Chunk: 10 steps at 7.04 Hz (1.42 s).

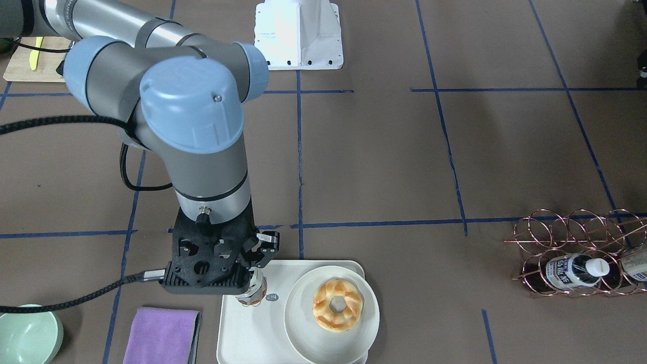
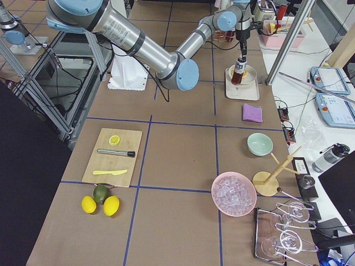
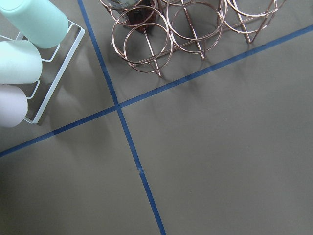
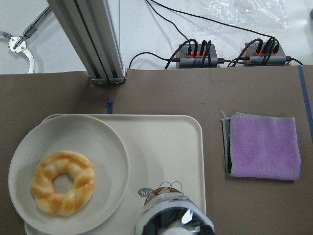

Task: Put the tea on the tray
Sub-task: 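Lift the bottle with the right gripper and carry it onto the cream tray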

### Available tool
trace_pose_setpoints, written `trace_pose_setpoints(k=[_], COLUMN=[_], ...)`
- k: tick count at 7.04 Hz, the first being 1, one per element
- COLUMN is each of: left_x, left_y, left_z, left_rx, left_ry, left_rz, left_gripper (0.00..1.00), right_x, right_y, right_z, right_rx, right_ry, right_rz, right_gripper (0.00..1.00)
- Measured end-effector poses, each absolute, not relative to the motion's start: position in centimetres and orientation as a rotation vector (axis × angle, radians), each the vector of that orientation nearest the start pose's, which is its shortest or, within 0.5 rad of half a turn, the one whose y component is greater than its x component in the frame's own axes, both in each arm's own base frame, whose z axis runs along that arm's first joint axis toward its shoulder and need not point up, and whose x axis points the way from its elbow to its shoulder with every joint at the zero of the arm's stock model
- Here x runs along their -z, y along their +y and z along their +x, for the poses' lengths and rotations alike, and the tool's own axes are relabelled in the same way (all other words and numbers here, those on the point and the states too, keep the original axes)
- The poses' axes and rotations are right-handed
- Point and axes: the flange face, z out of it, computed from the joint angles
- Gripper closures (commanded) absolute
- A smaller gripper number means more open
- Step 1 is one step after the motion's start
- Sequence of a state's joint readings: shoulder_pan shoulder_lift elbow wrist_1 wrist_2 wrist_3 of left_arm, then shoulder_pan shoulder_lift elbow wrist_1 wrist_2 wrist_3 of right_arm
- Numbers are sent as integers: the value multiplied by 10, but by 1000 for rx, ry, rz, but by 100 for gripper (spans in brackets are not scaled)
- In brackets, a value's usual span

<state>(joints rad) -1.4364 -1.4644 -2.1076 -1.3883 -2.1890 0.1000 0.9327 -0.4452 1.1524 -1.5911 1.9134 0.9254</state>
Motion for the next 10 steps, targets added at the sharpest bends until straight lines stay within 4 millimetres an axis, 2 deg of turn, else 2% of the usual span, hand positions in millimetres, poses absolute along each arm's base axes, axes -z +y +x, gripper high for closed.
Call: trace_pose_setpoints(k=[4, 8, 9, 10], left_x=[-473, -471, -471, -471], left_y=[-436, -438, -438, -438], left_z=[-18, -18, -18, -18], left_rx=[-307, -310, -311, -311], left_ry=[621, 619, 619, 619], left_rz=[238, 245, 244, 244], left_gripper=[0, 0, 0, 0], right_x=[-136, -142, -142, -142], right_y=[-741, -745, -743, -742], right_z=[-419, -429, -432, -435], right_rx=[-147, -135, -131, -126], right_ry=[-711, -728, -728, -728], right_rz=[237, 260, 261, 262], right_gripper=[100, 98, 96, 88])
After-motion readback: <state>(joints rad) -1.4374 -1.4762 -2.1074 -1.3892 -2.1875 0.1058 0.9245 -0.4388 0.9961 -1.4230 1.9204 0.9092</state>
